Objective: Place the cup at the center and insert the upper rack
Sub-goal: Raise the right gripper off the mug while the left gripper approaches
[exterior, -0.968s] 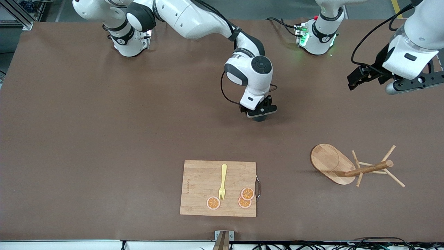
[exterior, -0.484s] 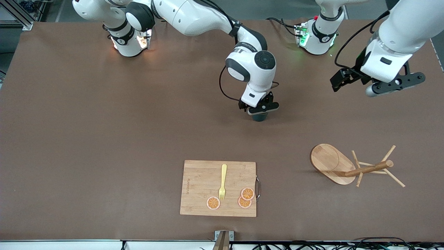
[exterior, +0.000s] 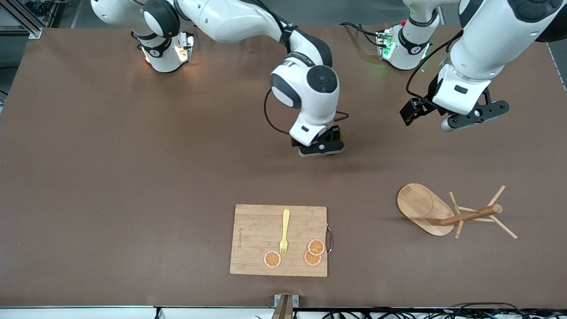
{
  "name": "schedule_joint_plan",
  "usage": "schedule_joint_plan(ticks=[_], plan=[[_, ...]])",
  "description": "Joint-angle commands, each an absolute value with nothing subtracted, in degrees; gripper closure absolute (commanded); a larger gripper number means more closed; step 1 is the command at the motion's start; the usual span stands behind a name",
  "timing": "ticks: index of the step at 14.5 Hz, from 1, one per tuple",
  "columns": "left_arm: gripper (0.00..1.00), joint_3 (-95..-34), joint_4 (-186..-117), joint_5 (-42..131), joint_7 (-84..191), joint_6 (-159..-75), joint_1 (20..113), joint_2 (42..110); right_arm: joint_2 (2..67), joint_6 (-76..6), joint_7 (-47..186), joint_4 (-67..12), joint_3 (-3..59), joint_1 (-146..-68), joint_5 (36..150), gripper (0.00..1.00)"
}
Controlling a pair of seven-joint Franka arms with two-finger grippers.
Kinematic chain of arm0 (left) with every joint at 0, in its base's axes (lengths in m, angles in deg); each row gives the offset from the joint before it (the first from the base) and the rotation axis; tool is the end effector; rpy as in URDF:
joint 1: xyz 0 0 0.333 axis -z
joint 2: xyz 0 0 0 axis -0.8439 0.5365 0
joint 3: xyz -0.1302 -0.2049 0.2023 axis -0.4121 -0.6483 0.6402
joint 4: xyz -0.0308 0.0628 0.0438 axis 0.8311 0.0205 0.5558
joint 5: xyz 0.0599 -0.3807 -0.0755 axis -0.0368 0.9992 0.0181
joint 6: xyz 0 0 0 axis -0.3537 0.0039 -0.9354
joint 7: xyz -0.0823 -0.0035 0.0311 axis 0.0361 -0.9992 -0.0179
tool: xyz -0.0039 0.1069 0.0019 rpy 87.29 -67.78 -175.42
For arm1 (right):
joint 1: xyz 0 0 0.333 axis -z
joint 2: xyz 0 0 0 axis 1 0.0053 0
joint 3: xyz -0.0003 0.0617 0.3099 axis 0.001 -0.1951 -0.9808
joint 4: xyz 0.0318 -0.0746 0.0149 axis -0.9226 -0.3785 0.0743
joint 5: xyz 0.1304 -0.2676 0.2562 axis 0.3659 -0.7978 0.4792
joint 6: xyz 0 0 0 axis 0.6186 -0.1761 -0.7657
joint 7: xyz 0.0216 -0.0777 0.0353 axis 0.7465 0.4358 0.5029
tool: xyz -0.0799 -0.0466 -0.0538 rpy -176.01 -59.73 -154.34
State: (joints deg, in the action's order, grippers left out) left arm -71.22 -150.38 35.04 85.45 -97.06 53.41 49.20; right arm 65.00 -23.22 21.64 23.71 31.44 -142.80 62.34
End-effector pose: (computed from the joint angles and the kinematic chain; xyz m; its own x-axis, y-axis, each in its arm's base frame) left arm 0.5193 -0.1976 0.5711 0.9535 0.3014 -0.0019 0.3013 -0.9533 -0.0217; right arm 0.5208 0.5912 0.3559 0.9974 0.0595 0.0410 0.0602 -0.9981 -0.0157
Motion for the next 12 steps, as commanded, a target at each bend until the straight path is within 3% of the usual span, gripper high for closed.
schedule_joint_plan(ticks=[1,4,8,12], plan=[[0.0,-73.4,-152.0,35.6,91.0,-98.7,53.1,48.0,58.5,-21.3,22.3,14.9,33.4,-139.3,61.7,0.0],[0.0,-77.6,-154.3,35.5,97.9,-100.8,53.2,48.6,51.0,-19.7,26.9,6.2,38.0,-137.3,61.6,0.0],[0.02,-83.9,-160.1,35.0,109.2,-108.9,53.3,50.0,37.9,-21.1,44.2,-9.0,38.5,-128.7,61.4,0.0],[0.06,-86.4,-162.8,34.7,119.2,-114.9,56.0,54.3,30.8,-21.0,60.9,-16.2,38.5,-117.9,59.0,0.0]])
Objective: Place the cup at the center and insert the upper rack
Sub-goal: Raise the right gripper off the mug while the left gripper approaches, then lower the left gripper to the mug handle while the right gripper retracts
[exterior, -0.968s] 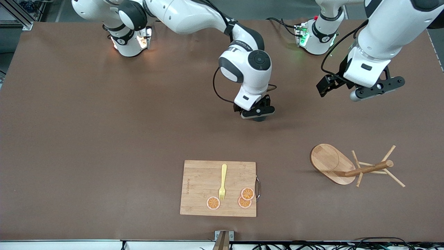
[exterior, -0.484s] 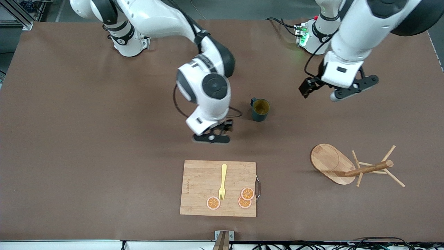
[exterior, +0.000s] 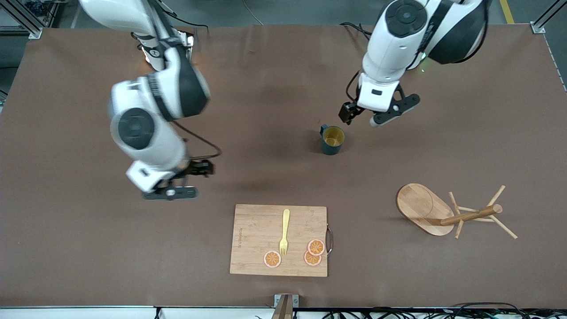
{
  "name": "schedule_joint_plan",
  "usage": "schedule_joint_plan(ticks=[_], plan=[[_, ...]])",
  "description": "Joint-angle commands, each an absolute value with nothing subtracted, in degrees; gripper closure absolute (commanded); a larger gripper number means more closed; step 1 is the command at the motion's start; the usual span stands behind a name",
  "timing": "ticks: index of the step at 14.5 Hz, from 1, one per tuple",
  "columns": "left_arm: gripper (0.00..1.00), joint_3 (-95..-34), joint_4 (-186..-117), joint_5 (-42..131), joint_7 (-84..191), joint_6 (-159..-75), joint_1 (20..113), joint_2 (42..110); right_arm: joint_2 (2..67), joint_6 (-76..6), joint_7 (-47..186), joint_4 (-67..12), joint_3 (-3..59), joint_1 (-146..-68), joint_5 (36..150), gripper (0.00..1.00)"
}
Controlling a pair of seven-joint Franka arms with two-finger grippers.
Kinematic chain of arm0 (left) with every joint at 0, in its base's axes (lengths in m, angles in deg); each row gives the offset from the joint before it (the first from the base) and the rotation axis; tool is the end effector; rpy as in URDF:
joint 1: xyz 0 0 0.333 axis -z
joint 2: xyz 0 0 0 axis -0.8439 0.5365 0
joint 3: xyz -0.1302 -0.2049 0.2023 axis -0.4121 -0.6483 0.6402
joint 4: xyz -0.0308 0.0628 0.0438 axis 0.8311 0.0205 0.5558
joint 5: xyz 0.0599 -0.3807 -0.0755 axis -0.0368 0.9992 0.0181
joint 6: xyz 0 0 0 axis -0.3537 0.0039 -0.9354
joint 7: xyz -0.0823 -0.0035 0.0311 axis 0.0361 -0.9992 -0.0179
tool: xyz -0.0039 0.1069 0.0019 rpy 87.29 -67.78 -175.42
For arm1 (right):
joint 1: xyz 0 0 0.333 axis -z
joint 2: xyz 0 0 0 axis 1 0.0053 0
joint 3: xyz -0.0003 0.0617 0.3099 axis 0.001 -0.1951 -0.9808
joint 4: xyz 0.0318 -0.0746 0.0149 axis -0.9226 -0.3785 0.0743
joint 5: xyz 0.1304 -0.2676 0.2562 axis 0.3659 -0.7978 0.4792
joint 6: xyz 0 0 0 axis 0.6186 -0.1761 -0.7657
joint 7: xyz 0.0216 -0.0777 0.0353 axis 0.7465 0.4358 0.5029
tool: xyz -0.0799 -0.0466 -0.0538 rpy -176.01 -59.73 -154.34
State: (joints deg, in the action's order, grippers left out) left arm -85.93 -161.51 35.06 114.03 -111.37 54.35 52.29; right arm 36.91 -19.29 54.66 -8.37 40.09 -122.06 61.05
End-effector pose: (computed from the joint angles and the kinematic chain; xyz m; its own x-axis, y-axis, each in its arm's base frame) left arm 0.4585 -0.3329 0.4751 0.8627 0.5055 -0.0157 0.5056 -0.8627 0.0031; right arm 0.6433 0.2134 0.4528 0.9937 0.0827 -0.0752 0.0872 -0.9945 0.0585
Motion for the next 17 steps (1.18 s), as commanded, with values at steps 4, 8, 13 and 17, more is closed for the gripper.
schedule_joint_plan(ticks=[4,8,13,17], plan=[[0.08,-86.4,-163.4,26.9,130.6,-117.2,62.0,60.3,25.0,-20.7,68.0,-22.0,38.5,-109.0,57.7,0.0],[0.14,-86.4,-165.4,23.3,140.9,-121.2,65.6,64.7,22.4,-15.1,68.1,-20.3,38.5,-104.3,57.7,0.0],[0.21,-86.4,-168.7,14.6,160.8,-124.3,69.2,70.1,22.4,-5.6,67.5,-12.4,38.5,-102.4,57.6,0.0],[0.28,-86.5,-173.3,5.7,164.7,-128.9,70.6,71.6,21.7,-4.4,67.5,-11.7,38.2,-102.4,57.6,0.0]])
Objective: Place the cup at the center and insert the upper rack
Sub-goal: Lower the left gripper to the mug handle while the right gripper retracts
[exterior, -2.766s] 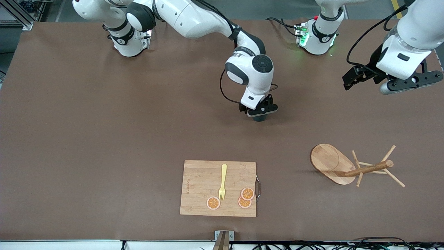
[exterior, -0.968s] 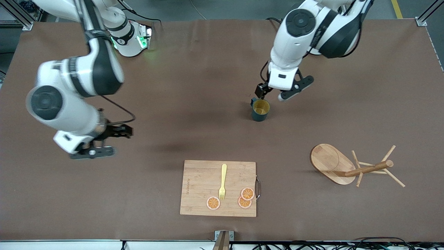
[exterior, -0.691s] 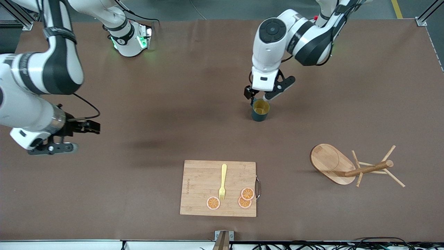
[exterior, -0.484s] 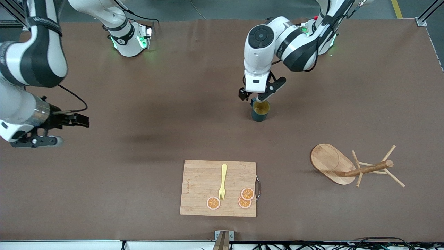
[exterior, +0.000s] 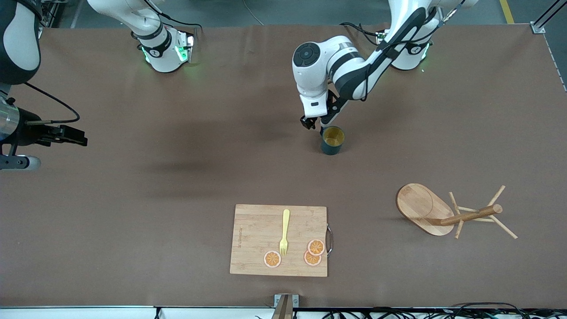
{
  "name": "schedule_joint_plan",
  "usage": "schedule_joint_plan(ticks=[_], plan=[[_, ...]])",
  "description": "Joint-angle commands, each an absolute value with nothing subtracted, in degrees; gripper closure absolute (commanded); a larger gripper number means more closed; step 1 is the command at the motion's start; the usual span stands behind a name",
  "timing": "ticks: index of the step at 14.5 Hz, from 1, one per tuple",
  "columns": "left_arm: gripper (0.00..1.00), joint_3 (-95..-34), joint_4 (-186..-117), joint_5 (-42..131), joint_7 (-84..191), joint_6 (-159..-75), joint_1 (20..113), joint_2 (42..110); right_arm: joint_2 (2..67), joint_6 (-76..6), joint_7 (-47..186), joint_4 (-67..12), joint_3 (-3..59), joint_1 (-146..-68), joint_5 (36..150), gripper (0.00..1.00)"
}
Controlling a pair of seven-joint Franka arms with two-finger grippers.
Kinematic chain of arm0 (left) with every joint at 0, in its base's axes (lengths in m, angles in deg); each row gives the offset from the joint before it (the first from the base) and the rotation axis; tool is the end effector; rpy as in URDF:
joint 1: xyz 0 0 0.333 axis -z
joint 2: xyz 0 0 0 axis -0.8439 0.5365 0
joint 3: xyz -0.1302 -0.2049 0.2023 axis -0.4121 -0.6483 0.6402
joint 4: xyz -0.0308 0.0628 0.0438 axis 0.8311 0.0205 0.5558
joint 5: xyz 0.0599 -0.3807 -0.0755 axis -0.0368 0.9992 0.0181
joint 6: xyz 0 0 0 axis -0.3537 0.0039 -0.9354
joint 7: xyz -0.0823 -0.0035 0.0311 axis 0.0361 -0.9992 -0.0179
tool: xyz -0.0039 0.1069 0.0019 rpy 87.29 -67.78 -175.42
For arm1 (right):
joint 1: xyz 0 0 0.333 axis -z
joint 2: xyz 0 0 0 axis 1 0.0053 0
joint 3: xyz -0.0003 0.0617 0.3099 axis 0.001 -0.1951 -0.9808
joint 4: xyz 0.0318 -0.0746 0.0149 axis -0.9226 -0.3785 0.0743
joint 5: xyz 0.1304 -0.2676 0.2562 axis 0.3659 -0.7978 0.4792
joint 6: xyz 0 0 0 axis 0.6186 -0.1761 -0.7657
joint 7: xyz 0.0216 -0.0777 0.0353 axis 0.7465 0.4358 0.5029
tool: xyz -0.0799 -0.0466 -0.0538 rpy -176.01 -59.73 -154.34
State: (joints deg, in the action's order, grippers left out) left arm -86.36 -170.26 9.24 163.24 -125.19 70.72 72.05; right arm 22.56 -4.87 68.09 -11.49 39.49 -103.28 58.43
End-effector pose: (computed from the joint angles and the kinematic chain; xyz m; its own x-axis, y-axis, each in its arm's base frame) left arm 0.3584 -0.4412 0.2726 0.6821 0.7165 0.1462 0.7309 -0.6745 -0.1038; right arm 0.6000 -0.0152 0.5637 0.9884 -0.0008 -0.1520 -0.0001 -1.0000 0.0041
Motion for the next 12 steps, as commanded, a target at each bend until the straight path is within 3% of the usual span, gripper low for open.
schedule_joint_plan(ticks=[1,6,12], plan=[[0.28,-86.4,-174.8,4.2,165.8,-131.2,70.5,71.4,21.7,-4.3,67.4,-11.9,37.3,-100.8,57.7,0.0],[0.29,-86.5,-179.0,-7.2,175.1,-135.6,70.5,71.6,20.0,-3.0,67.4,-12.4,22.8,-87.4,57.5,0.0],[0.34,-86.3,-178.7,-12.2,186.3,-135.8,73.3,71.4,19.9,-3.1,67.4,-12.1,22.0,-87.1,56.8,0.0]])
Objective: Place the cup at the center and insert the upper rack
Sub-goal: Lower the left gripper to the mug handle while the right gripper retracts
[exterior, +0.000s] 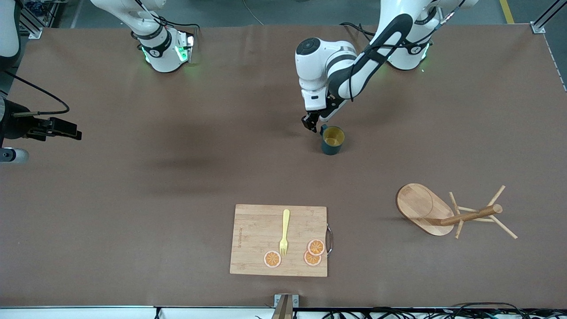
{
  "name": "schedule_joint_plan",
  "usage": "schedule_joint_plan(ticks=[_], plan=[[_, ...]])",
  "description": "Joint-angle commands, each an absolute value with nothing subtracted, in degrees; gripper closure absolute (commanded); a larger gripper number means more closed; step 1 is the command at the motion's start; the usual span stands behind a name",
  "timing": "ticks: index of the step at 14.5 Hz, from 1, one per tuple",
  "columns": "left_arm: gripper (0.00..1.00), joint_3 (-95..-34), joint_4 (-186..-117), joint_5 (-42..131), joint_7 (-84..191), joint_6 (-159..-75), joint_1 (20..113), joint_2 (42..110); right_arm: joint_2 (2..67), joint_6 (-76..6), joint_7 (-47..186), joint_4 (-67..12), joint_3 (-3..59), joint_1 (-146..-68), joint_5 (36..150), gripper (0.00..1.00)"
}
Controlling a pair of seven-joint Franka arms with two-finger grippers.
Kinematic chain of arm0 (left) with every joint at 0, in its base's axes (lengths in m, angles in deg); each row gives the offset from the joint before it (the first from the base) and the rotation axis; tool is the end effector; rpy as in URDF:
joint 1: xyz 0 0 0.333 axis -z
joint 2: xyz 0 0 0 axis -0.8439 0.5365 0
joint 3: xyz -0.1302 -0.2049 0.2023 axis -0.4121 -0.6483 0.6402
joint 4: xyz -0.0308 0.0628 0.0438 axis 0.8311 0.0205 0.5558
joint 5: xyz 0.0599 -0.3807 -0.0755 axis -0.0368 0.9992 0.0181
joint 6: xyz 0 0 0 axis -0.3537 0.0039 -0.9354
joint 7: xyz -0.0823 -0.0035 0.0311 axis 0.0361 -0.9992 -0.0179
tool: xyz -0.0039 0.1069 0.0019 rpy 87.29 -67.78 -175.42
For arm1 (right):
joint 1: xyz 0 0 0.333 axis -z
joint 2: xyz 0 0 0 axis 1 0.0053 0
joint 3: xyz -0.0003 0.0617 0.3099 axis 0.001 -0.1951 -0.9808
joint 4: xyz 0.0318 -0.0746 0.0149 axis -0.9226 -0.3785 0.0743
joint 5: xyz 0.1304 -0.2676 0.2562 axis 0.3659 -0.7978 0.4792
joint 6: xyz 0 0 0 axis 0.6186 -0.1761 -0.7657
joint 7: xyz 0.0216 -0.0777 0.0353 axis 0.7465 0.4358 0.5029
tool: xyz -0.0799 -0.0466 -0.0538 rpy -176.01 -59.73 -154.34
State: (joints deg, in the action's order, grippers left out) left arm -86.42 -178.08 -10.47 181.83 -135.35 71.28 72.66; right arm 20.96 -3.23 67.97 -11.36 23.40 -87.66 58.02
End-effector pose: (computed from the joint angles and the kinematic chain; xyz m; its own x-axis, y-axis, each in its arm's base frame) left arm 0.3226 -0.4336 0.2312 0.6458 0.7137 0.2714 0.7275 -0.6830 0.0650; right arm 0.5914 -0.0263 0.5750 0.9877 0.0089 -0.1562 0.0021 -0.9991 -0.0435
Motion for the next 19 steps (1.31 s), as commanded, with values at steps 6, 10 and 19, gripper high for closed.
schedule_joint_plan(ticks=[6,10,19], plan=[[0.33,-86.0,-178.7,-13.1,189.7,-131.5,76.5,71.1,20.0,-3.2,67.8,-11.8,22.0,-87.6,55.8,0.0],[0.33,-86.0,-178.5,-14.6,192.7,-127.8,76.7,71.4,20.0,-3.1,67.8,-11.8,22.0,-87.6,55.7,0.0],[0.33,-85.7,-178.3,-17.2,195.9,-125.4,78.2,72.9,20.2,-2.9,67.9,-10.5,22.2,-87.2,55.4,0.0]])
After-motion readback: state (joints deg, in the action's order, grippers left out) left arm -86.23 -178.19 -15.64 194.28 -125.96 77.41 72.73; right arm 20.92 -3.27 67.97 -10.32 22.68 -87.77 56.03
